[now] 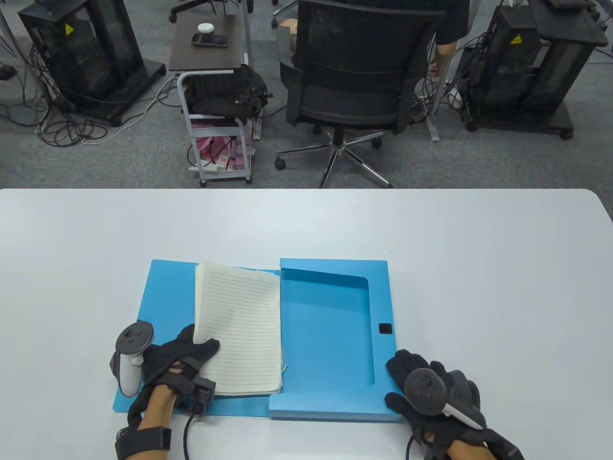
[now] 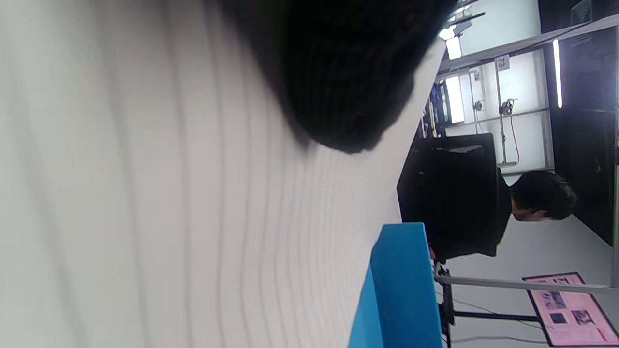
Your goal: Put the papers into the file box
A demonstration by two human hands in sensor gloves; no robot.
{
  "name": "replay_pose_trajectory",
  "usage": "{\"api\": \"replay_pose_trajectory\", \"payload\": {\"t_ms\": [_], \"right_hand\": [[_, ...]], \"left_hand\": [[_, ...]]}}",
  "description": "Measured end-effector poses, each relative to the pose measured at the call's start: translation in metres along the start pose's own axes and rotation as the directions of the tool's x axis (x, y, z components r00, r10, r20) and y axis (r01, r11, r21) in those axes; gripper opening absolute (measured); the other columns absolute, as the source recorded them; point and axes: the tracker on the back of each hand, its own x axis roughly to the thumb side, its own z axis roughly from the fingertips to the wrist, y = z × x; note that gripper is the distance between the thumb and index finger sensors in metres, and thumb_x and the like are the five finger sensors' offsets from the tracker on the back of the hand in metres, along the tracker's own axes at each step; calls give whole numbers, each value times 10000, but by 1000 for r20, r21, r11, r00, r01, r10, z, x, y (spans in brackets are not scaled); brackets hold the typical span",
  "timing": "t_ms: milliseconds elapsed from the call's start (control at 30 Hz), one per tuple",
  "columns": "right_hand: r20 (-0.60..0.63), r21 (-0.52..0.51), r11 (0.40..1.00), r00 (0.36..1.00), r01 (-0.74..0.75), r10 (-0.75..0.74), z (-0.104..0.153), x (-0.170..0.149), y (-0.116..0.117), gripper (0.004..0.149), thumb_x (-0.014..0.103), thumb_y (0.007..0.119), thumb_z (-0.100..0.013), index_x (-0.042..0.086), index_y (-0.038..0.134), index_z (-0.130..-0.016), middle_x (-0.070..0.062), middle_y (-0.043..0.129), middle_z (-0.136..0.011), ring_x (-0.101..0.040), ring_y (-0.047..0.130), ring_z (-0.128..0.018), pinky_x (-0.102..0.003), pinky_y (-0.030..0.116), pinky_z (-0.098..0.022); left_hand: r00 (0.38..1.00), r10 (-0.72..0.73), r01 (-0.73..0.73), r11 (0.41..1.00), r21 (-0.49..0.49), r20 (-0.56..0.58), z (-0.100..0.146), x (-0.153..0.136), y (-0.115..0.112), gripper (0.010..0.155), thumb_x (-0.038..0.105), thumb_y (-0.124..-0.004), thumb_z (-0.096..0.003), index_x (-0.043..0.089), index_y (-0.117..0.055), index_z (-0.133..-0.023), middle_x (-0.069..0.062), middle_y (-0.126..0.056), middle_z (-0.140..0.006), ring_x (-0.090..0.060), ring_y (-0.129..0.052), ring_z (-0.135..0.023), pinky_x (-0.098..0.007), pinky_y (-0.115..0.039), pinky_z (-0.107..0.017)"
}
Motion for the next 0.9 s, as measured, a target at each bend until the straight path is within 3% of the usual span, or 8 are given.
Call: {"api": "replay_pose_trajectory", "payload": {"t_ms": [100, 200, 367, 567, 767, 900], "right_hand": [[0, -2, 1000, 1000, 0, 0, 1, 0, 0, 666, 504, 570, -403, 235, 354, -973, -76, 299, -1091, -359, 426, -1021, -650, 381, -714], [-2, 5, 1000, 1000, 15, -15, -1, -1, -1, 661, 501, 580, -401, 241, 364, -970, -75, 303, -1090, -351, 443, -1020, -638, 387, -720], [-7, -11, 1000, 1000, 11, -12, -1, 0, -2, 655, 499, 596, -397, 244, 391, -965, -73, 326, -1088, -343, 465, -1017, -631, 399, -721], [-11, -15, 999, 999, 36, -36, 0, -3, 0, 651, 499, 594, -397, 256, 390, -965, -64, 325, -1091, -337, 478, -1017, -629, 398, -724], [-10, -16, 999, 999, 41, -41, 0, -3, 0, 651, 494, 593, -395, 253, 392, -965, -67, 323, -1091, -336, 477, -1018, -627, 396, -726], [-13, -17, 999, 999, 46, -46, 1, -2, 0, 647, 485, 588, -393, 255, 390, -964, -69, 318, -1091, -333, 484, -1018, -626, 397, -726]], "left_hand": [[981, -195, 194, 974, 120, -3, 7, 8, 0, 852, 399, -928, -353, 176, -503, -1058, -72, -868, -866, -271, -1122, -354, -410, -914, -254], [966, -259, 255, 952, 172, 2, 11, 16, -3, 849, 391, -938, -349, 187, -522, -1061, -80, -865, -882, -289, -1100, -382, -437, -896, -306], [932, -362, 362, 918, 165, -26, 11, 26, -15, 830, 419, -953, -320, 132, -609, -1019, -79, -962, -711, -273, -1091, -336, -420, -906, -271], [900, -435, 435, 898, 70, -23, 11, 40, -52, 826, 469, -933, -325, 66, -629, -979, -79, -978, -665, -255, -1113, -275, -398, -924, -231], [821, -567, 562, 823, -79, -67, 4, 68, -95, 760, 482, -937, -310, -2, -741, -863, -94, -1026, -578, -278, -1137, -251, -399, -929, -189], [766, -639, 623, 766, -158, -77, -4, 86, -130, 760, 487, -936, -307, -3, -749, -856, -96, -1028, -570, -300, -1153, -277, -398, -929, -182]]}}
